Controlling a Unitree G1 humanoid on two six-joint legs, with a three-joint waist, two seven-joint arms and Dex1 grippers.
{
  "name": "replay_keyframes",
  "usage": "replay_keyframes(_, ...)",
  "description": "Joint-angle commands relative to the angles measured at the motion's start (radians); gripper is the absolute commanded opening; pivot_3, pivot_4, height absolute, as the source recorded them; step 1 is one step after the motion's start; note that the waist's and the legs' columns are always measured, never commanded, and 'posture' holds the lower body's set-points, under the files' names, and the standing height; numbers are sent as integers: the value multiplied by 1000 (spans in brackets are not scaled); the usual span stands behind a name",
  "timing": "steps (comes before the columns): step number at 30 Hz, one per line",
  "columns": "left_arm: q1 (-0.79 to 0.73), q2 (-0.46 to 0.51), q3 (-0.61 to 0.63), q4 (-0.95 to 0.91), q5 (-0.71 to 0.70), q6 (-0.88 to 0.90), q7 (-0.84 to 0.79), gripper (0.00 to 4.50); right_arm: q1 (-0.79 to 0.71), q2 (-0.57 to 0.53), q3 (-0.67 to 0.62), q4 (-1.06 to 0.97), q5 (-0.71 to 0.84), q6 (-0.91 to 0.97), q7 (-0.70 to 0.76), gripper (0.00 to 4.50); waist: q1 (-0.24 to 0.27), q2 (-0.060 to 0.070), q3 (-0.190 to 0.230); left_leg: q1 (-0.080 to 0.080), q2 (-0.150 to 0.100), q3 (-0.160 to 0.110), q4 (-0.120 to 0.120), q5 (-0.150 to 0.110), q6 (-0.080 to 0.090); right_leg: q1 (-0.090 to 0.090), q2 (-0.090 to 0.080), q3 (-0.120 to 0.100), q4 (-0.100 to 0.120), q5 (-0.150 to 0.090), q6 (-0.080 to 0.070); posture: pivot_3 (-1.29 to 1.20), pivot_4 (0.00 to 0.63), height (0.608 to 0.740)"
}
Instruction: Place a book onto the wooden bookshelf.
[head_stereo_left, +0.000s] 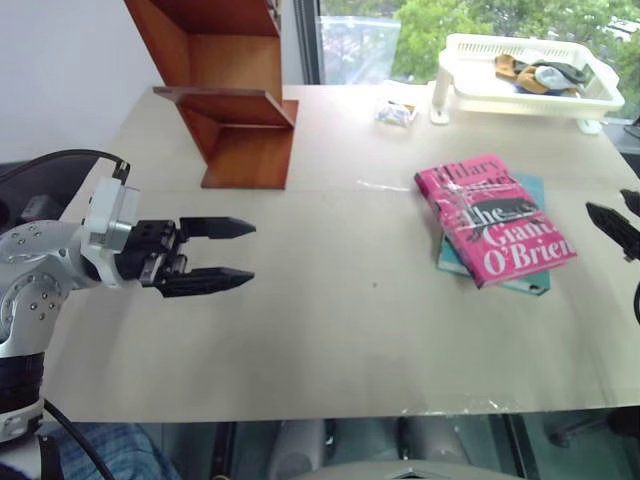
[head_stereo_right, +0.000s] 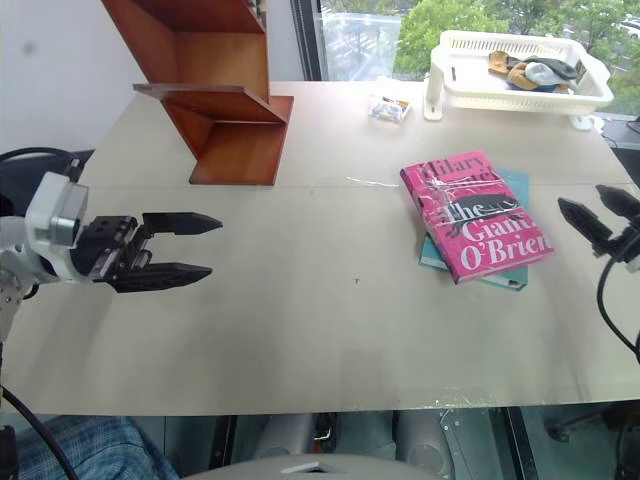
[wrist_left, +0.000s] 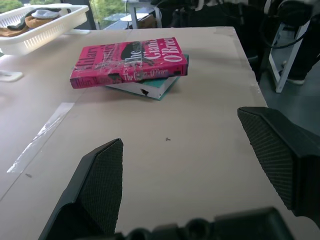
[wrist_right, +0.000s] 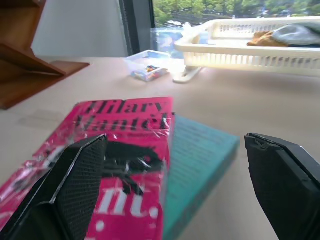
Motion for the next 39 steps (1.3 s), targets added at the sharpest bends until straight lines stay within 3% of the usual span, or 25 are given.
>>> replay_keyframes(1,-23,18,17,2,-7,-2,-19,4194,-123,19,53,134,-47,-13,-20,4500,0,0,0,0,0,0,0,0,0,0,0,0,0,0,0,0,150,740)
replay_keyframes(6,-11,13,33,-12,-9,-1,-13,4194,-297,56,123,364,-129,-62,-29,4500,1,0,1,-1,0,1,0,1,-2,-2,0,1,0,0,0,0,150,740)
replay_keyframes(11,49,13,83,-52,-28,10,4,4194,-363,87,186,471,-198,-83,-8,4500,0,-1,2,-2,0,2,-1,3,-4,-3,0,2,0,0,0,0,150,740)
replay_keyframes(21,122,-1,123,-103,-44,21,36,4194,-352,146,254,431,-242,-87,74,4500,-8,-4,2,1,1,1,0,3,-4,-1,0,1,1,0,0,0,150,740)
replay_keyframes(39,95,-13,93,-81,-24,-1,44,4194,-305,200,310,417,-296,-168,141,4500,-25,-6,1,1,1,1,0,3,-5,0,0,1,1,0,0,0,150,740)
